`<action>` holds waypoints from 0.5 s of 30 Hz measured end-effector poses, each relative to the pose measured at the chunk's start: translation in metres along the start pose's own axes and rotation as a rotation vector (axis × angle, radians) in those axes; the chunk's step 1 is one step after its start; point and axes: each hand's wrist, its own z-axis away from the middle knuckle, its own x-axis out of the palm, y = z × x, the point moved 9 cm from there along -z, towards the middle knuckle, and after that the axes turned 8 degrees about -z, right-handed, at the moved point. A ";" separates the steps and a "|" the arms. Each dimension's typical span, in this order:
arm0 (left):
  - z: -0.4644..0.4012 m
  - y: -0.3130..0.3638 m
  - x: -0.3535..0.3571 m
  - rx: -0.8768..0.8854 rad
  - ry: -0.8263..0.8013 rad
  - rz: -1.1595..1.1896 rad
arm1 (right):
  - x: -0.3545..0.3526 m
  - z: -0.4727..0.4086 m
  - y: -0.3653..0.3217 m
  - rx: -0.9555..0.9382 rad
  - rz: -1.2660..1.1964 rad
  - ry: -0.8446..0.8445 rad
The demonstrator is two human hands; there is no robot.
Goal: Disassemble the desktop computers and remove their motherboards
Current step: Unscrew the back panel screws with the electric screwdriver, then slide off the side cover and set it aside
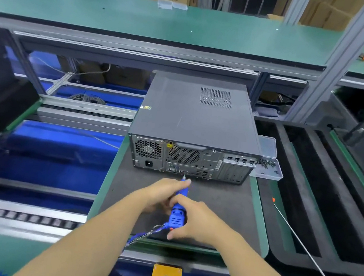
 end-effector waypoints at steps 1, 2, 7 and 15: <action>0.005 -0.002 -0.001 0.018 -0.034 0.016 | 0.005 -0.004 -0.006 -0.018 -0.019 -0.011; 0.010 -0.005 -0.008 0.035 -0.022 0.026 | 0.011 -0.008 -0.012 -0.036 -0.047 -0.031; 0.048 -0.035 -0.061 0.057 0.153 -0.034 | 0.023 -0.025 -0.029 -0.037 -0.212 -0.051; 0.122 -0.074 -0.119 0.082 0.805 -0.521 | 0.069 -0.049 -0.039 0.004 0.116 -0.040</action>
